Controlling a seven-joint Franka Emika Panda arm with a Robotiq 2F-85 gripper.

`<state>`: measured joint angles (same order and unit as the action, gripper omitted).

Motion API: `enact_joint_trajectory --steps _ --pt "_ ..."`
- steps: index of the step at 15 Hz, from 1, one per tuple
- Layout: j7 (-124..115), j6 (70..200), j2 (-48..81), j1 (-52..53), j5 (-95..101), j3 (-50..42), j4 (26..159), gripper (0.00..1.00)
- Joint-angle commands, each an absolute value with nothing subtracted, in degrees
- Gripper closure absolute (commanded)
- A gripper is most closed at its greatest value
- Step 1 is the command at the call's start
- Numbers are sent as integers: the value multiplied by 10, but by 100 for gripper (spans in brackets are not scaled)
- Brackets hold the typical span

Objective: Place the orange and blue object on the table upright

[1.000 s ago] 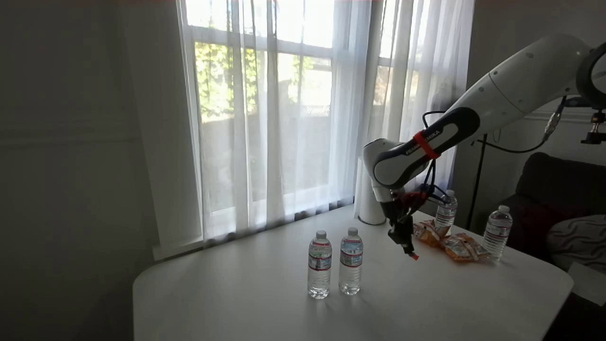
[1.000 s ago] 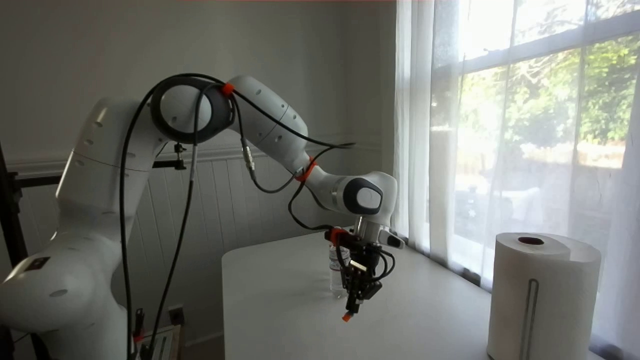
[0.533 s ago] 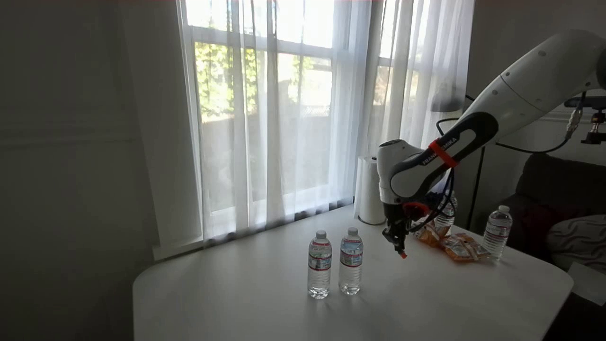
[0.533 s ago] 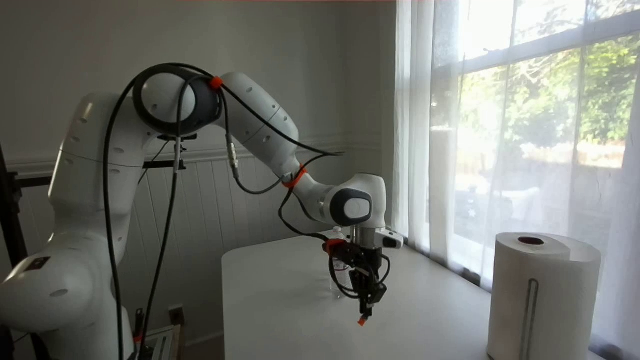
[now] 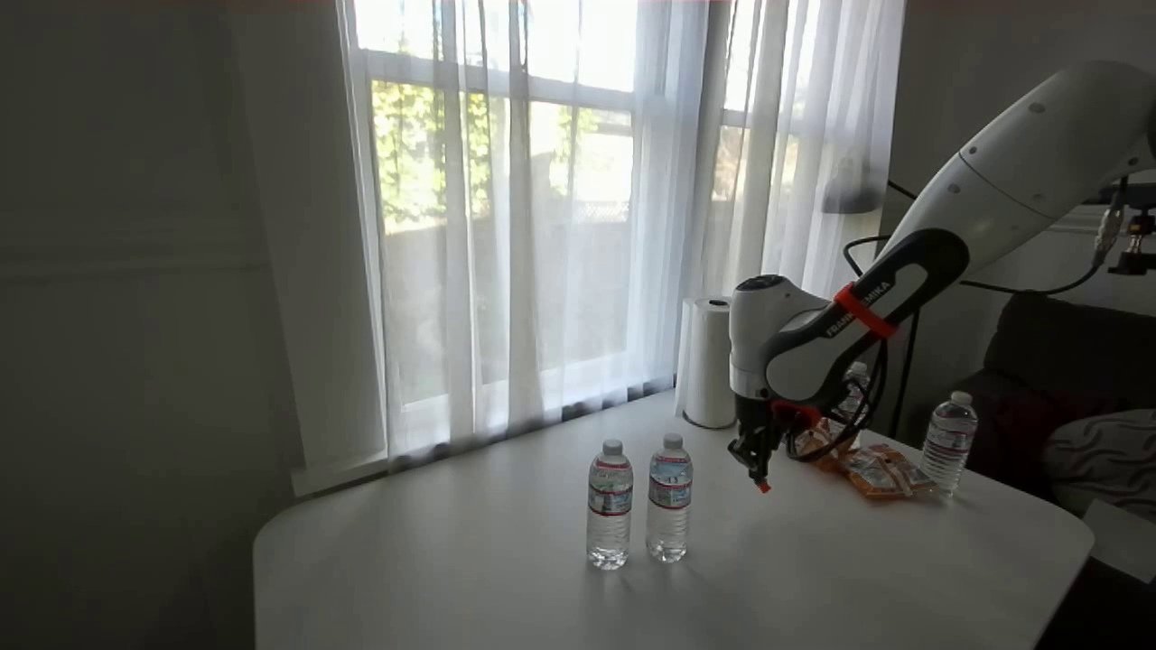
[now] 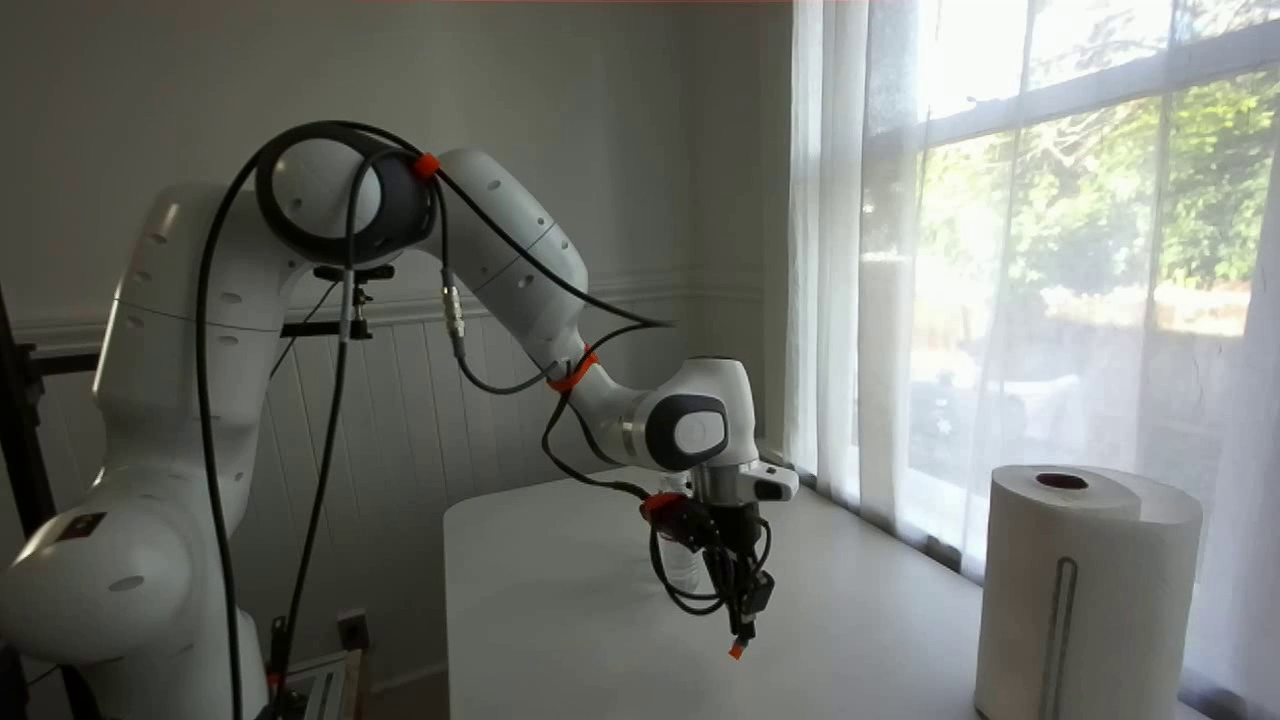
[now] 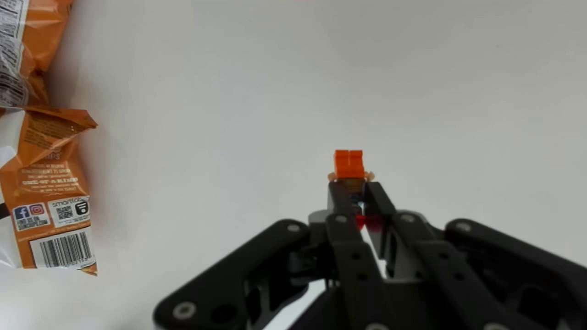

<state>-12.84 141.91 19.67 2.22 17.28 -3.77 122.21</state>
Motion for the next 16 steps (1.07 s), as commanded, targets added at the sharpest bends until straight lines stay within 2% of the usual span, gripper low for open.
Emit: enact_joint_trajectory --steps 1,2,3,16 --pt "-126 1418 197 28 169 -43 1221 86" --pt "-126 1418 197 28 169 -43 1221 86" --pt "-143 1420 200 34 182 -50 1219 97" --pt "-369 1576 240 124 245 -144 1228 97"
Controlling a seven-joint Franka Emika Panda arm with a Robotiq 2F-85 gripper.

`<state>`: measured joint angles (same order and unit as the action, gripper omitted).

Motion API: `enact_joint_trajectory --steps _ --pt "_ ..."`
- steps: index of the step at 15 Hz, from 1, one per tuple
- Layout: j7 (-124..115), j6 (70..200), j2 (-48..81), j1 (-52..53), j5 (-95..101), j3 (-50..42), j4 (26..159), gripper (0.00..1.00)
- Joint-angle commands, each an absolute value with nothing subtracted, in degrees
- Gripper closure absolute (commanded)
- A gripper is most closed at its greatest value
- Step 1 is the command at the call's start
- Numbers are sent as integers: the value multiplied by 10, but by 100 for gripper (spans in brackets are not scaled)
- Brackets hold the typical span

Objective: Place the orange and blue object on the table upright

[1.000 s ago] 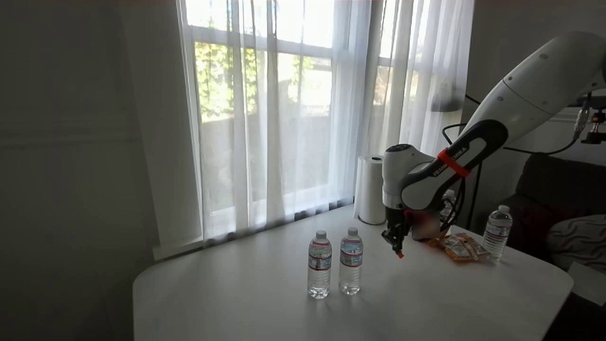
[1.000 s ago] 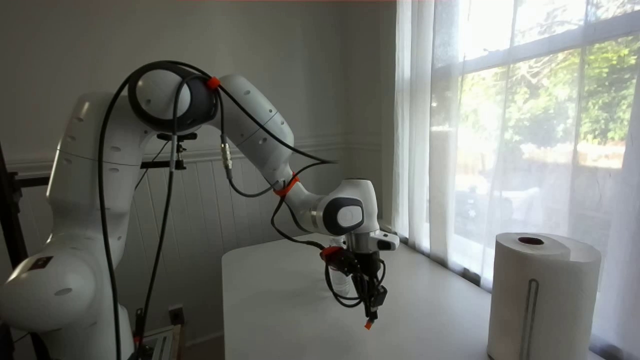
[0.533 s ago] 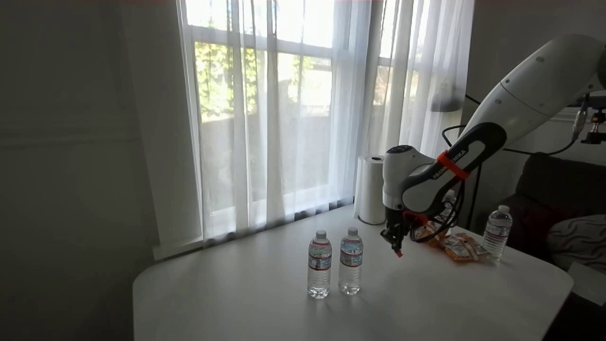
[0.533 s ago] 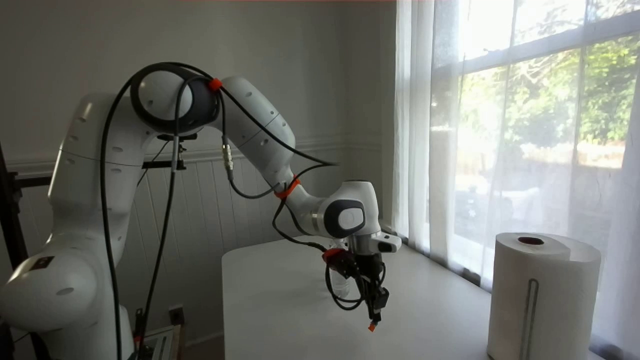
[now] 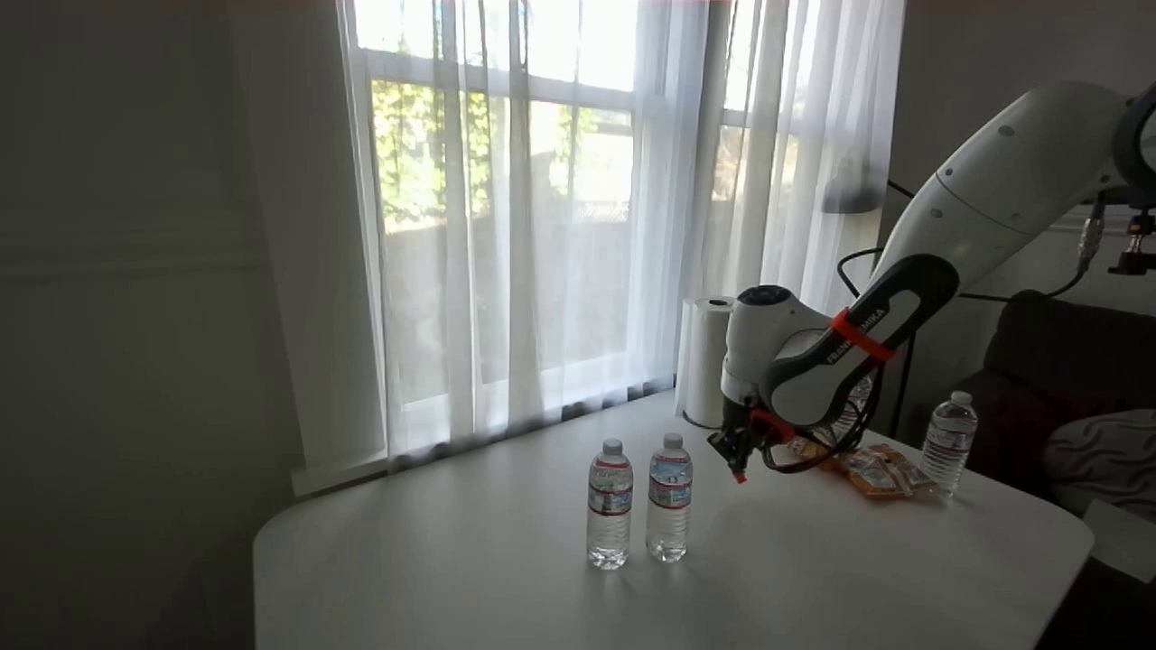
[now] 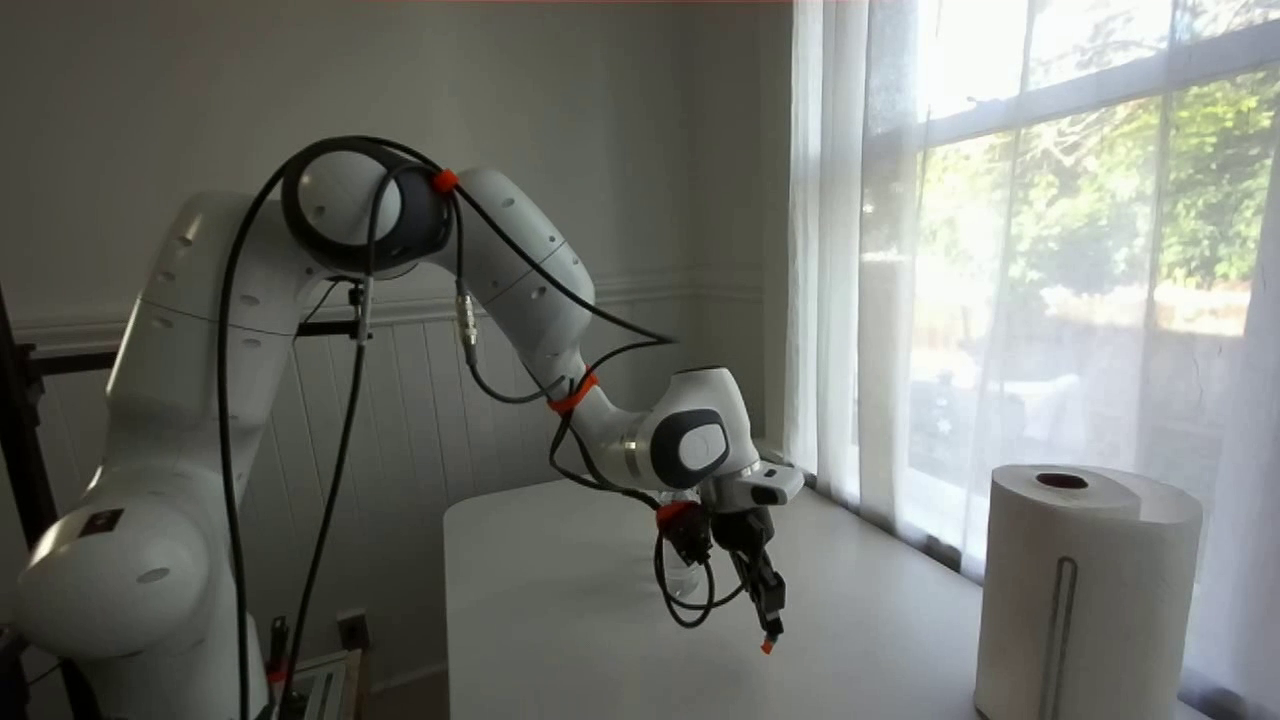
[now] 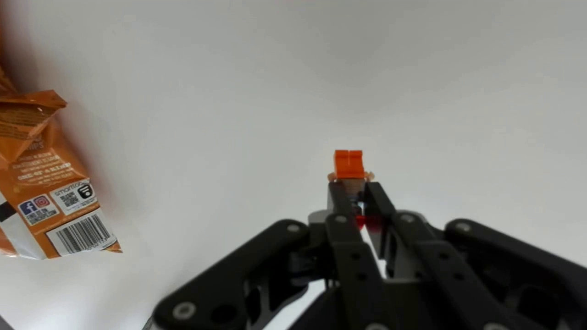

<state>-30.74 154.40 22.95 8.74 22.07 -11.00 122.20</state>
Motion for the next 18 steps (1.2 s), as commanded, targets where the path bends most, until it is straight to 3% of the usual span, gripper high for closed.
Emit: enact_joint_trajectory --steps 1,18 --pt "-388 1585 244 134 246 -153 1228 97" --pt "-546 1732 322 315 253 -345 1230 97"
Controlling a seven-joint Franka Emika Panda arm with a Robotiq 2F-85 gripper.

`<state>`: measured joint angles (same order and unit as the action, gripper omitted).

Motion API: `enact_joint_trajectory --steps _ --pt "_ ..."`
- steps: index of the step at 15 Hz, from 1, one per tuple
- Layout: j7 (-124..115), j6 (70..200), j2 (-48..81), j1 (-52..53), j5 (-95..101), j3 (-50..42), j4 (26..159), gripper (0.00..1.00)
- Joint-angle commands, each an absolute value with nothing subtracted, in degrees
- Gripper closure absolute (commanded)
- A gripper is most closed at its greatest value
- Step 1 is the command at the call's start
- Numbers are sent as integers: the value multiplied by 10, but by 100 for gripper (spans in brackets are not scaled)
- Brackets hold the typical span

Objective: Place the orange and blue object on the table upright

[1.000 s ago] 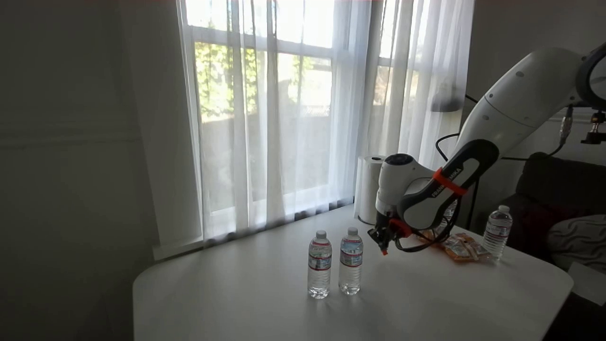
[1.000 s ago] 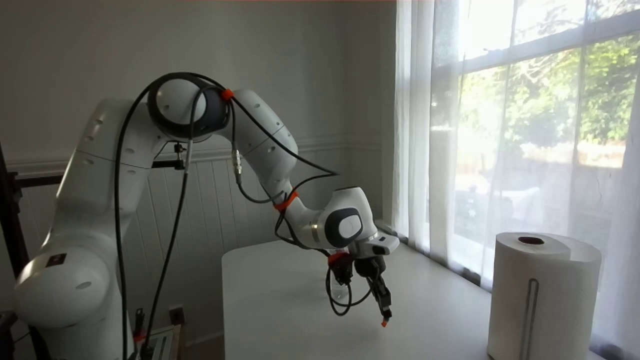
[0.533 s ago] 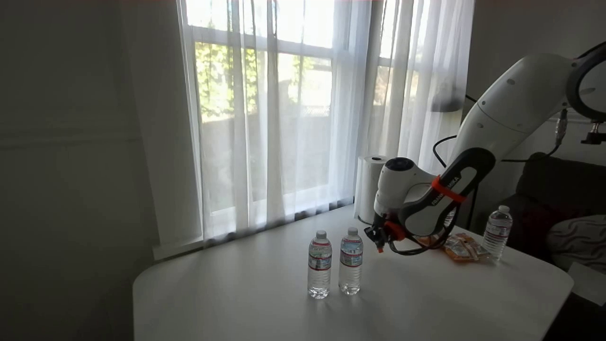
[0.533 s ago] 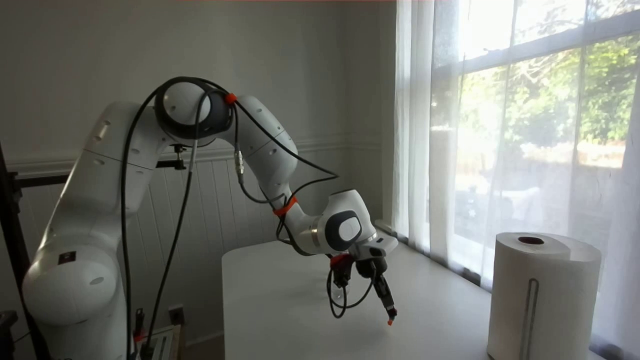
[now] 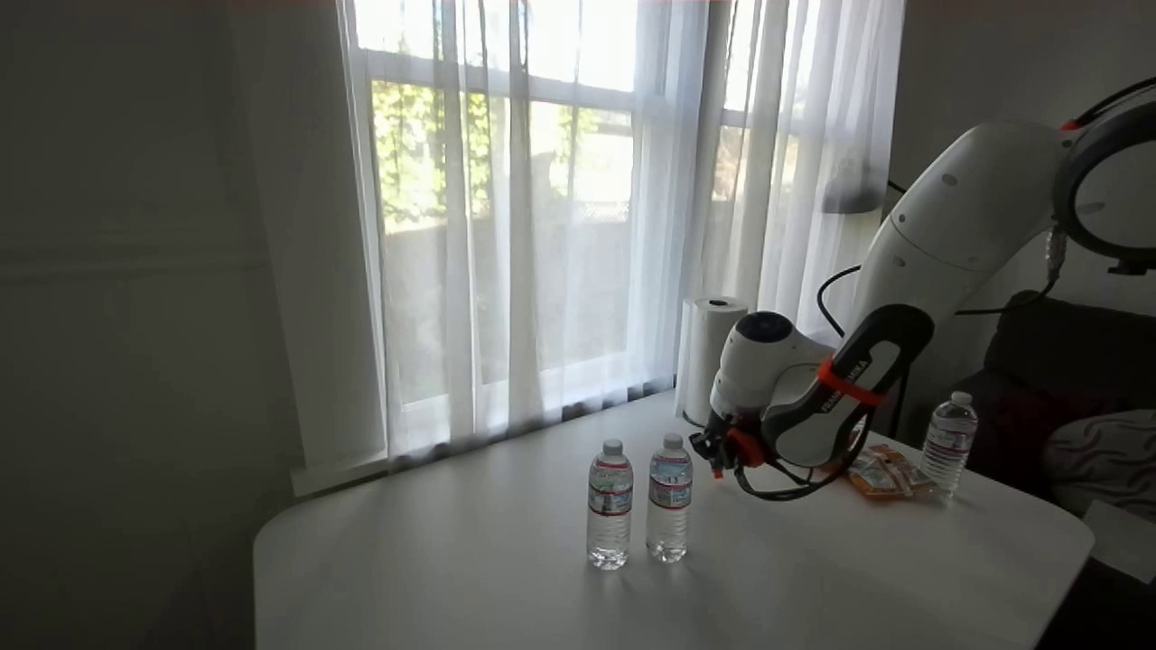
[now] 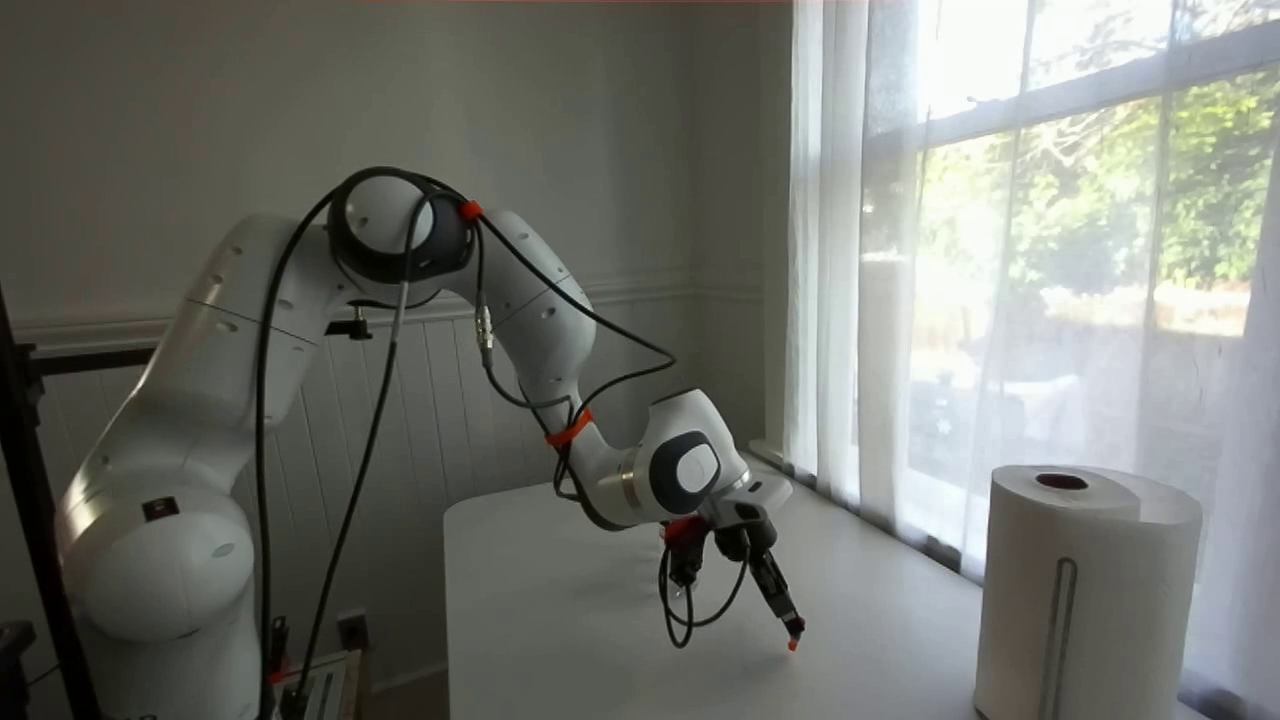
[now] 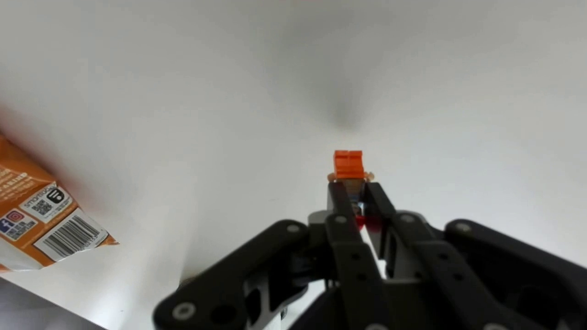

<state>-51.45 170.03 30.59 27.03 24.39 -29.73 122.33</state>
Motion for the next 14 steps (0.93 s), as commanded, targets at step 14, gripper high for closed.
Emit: enact_joint_trajectory --steps 14 --pt "-494 1740 351 352 194 -378 1227 97"
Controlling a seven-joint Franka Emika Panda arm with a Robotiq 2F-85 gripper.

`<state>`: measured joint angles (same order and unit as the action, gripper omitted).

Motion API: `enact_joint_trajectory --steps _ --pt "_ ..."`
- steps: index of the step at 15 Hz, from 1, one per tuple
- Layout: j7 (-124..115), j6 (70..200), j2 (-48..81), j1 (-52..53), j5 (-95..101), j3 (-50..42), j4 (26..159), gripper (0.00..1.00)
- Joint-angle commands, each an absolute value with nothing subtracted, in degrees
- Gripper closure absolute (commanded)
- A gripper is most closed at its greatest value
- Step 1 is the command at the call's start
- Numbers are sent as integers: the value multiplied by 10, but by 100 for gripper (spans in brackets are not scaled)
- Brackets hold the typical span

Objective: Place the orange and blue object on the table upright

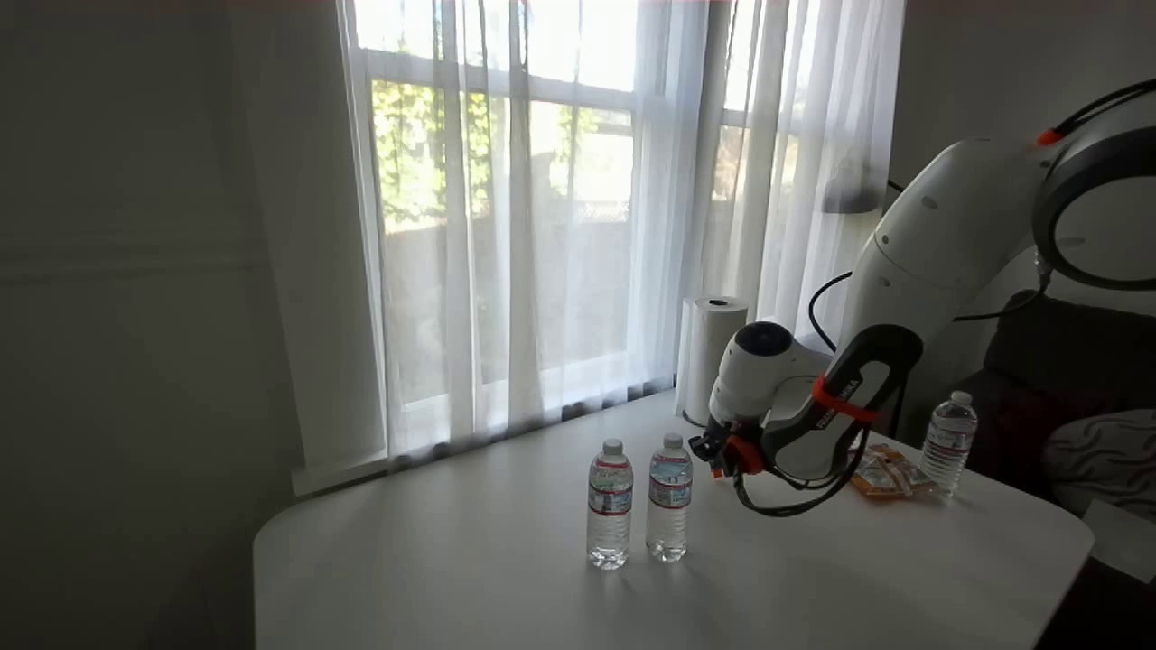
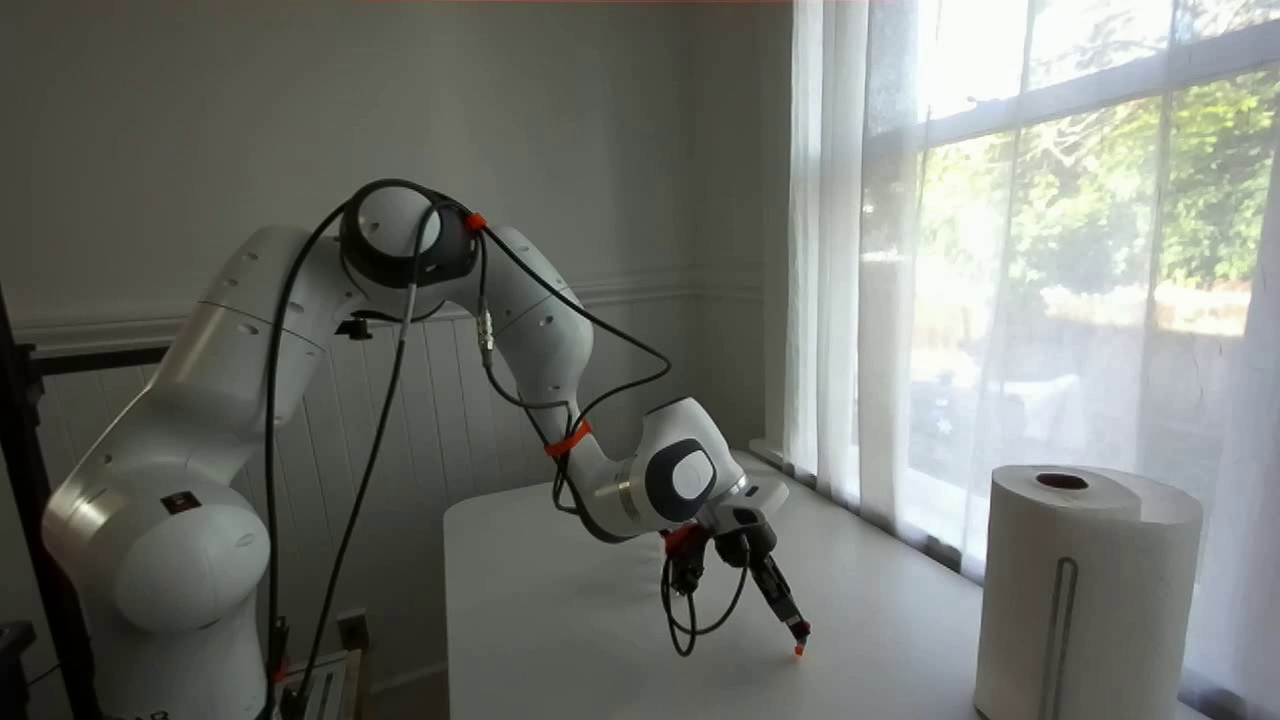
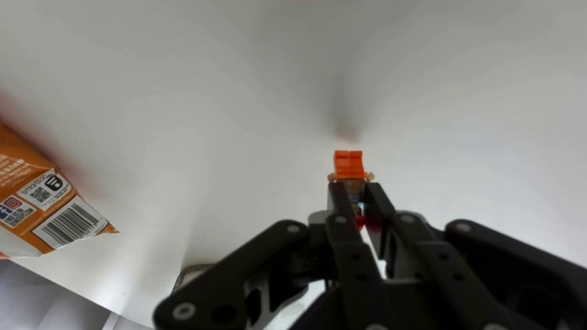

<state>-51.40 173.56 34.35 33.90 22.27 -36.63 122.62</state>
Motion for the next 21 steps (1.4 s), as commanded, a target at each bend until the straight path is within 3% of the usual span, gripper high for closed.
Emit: enact_joint_trajectory --steps 1,7,21 --pt "-498 1746 354 358 192 -384 1227 97" --pt "-496 1809 394 404 141 -436 1231 97" --pt "-328 1884 454 423 -118 -419 1234 97"
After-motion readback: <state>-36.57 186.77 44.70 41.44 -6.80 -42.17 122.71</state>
